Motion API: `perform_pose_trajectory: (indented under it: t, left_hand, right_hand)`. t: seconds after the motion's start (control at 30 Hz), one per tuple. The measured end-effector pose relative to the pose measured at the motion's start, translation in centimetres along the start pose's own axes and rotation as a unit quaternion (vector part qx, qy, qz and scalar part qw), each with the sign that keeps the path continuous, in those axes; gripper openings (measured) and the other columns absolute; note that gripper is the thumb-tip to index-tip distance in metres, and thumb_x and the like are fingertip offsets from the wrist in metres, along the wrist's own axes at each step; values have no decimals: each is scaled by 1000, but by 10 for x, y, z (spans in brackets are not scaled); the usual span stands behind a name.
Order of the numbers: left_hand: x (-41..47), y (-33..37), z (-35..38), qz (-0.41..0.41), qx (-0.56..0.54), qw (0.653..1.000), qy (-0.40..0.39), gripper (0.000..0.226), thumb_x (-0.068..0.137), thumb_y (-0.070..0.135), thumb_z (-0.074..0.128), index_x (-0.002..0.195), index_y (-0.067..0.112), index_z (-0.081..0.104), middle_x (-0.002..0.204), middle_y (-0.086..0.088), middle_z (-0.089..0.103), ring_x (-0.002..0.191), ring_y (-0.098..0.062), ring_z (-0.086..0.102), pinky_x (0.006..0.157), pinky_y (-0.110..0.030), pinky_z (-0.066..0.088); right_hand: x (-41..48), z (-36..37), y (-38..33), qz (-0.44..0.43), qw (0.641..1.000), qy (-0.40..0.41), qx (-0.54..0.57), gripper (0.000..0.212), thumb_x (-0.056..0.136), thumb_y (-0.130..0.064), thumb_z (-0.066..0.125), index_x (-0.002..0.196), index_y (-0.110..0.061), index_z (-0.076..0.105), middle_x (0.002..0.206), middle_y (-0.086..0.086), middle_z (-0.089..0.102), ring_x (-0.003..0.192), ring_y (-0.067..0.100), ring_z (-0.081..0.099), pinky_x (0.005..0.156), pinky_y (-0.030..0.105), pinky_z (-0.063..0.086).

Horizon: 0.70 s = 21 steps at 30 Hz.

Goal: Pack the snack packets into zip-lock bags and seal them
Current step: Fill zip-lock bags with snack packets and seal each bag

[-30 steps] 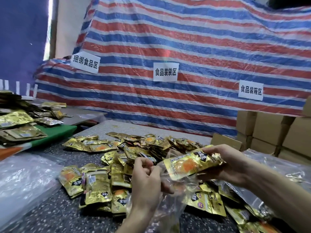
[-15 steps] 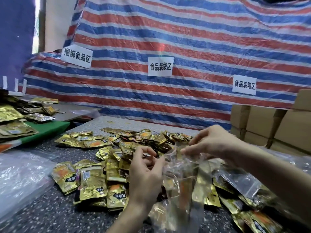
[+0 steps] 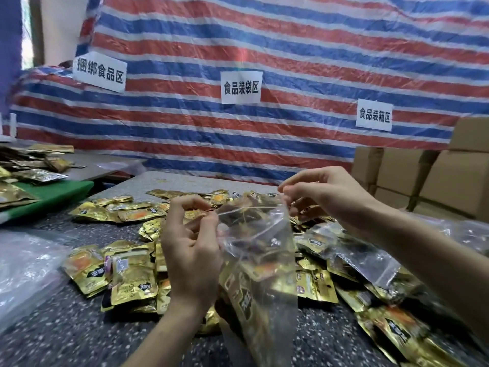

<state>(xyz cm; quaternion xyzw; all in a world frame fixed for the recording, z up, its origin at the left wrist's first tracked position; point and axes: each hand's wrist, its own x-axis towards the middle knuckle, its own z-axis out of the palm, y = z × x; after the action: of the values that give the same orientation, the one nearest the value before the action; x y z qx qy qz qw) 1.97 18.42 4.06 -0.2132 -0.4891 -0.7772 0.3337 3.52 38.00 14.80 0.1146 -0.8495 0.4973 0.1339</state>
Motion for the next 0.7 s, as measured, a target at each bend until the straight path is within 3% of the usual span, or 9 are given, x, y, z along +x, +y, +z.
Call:
perform_pose_trajectory:
  t: [0.1,0.17,0.27,0.33,0.47,0.53,0.6,0.7]
  left_hand:
    - [-5,-2,4,8,16,999,-37,23,97,7,51,91,27,59,64,2,60,46,-16,49,37,-29,35]
    - [-8,-4,5,13,43,998,-53,22,94,16,48,90,32,62,73,5,63,59,-14,57,49,-28,45]
    - [-11,-8,7,6,45,996,-71,20,92,18,46,92,26,64,78,2,62,68,-10,58,59,-21,49]
    - [-12,-10,8,2,43,996,-81,18,92,18,45,94,20,63,78,-4,61,70,-14,58,63,-22,51]
    - [-11,-14,6,-5,24,997,-79,19,93,18,45,94,17,63,76,-7,60,71,-17,59,67,-23,51]
    - [-10,-15,6,-11,12,997,-80,19,92,17,44,93,16,63,73,-5,60,69,-13,58,64,-19,50]
    - [-11,-15,6,-11,8,996,-88,19,92,15,44,94,13,63,73,-1,61,67,-8,57,62,-15,48]
    - [-12,-15,7,-7,11,995,-97,19,93,13,43,95,11,62,73,0,61,66,-5,57,60,-13,47]
  right_hand:
    - [11,-1,24,40,999,29,13,17,95,-23,66,94,-10,76,74,0,75,65,12,68,60,26,55]
    - [20,1,45,62,996,54,-40,11,95,-18,65,91,-15,74,68,-6,73,61,5,67,61,24,53]
    - [38,7,79,71,981,65,-167,7,92,-16,68,95,-21,71,88,-4,74,83,9,69,78,30,58]
    - [46,10,94,94,968,15,-231,16,91,-16,70,107,-16,69,103,2,70,94,15,67,85,34,59]
    - [44,13,101,118,934,-136,-309,24,86,-16,72,107,-6,68,108,17,71,102,34,67,92,50,56]
    - [30,14,103,135,899,-218,-355,38,82,-28,79,112,-9,67,111,13,71,106,33,67,95,53,55]
    - [13,17,111,144,839,-279,-445,43,79,-39,81,111,-15,66,111,5,70,103,25,66,92,47,57]
    - [-14,28,130,103,787,-226,-565,55,80,-36,76,127,-20,50,126,1,53,115,20,54,96,41,54]
